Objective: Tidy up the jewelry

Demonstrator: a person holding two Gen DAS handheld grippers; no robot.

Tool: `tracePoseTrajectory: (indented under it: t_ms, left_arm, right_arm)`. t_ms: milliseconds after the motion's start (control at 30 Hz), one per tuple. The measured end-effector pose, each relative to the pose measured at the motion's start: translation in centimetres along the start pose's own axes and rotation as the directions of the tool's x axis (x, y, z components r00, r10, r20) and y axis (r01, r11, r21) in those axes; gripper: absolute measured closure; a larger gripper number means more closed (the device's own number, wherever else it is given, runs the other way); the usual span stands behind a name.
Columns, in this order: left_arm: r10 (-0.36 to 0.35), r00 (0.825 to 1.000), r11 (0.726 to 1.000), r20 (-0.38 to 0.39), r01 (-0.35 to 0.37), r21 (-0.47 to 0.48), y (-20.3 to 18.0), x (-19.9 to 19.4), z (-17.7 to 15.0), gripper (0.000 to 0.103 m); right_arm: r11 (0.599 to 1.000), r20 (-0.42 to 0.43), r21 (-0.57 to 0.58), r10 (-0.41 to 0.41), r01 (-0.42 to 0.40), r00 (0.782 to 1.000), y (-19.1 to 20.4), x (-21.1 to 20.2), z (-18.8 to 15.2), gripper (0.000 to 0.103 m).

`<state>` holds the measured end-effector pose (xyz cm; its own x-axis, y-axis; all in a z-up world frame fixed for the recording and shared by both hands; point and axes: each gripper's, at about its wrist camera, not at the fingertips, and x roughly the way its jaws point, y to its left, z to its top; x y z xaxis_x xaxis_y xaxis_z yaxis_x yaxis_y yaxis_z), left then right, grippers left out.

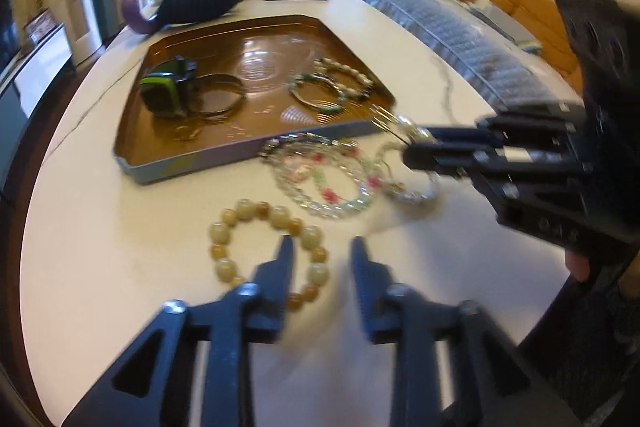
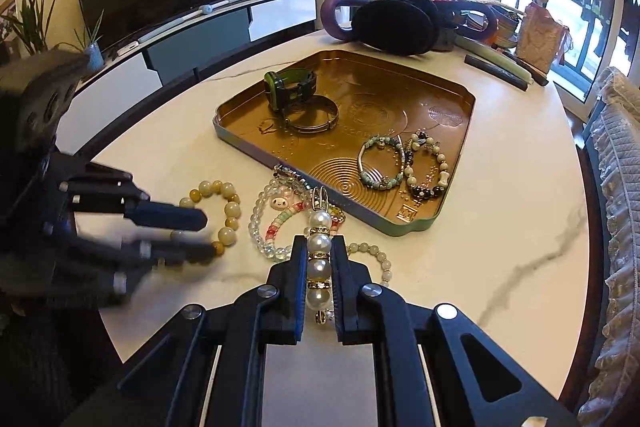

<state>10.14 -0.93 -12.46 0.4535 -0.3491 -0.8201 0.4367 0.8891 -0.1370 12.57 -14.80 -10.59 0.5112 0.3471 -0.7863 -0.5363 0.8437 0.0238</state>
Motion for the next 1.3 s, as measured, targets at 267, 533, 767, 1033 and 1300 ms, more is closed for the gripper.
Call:
tracePoseTrajectory:
  t_ms: [267, 533, 767, 1033, 1300]
  left_arm:
    - [0.092, 0.996, 0.995, 0.013, -0.093, 0.038, -0.9, 2.0, 0.4, 0.077]
    - [0.079, 0.997, 0.997, 0.026, -0.079, -0.01, 0.3, 1.6, 1.3, 0.09]
    - [0.079, 0.992, 0.997, 0.102, -0.078, -0.013, 0.0, -1.3, 2.4, 0.089]
    - [0.064, 0.982, 0.998, 0.177, -0.058, -0.034, 0.0, -4.2, 3.7, 0.089]
    - [0.042, 0.951, 0.998, 0.307, -0.023, -0.065, 0.9, -7.4, 6.1, 0.089]
  right_arm:
    - [1.0, -0.011, 0.01, 0.004, -0.004, 1.0, -0.2, 0.6, 0.3, 0.093]
    - [1.0, 0.009, 0.016, -0.002, 0.001, 1.0, -0.5, 0.2, 0.5, 0.093]
    - [1.0, 0.046, 0.011, -0.001, 0.0, 0.999, -0.2, -1.1, 1.0, 0.093]
    - [1.0, 0.089, 0.022, -0.001, -0.001, 0.996, 0.1, -2.1, 1.9, 0.093]
    - [0.999, 0.18, 0.049, -0.009, 0.0, 0.984, 0.0, -4.0, 4.2, 0.093]
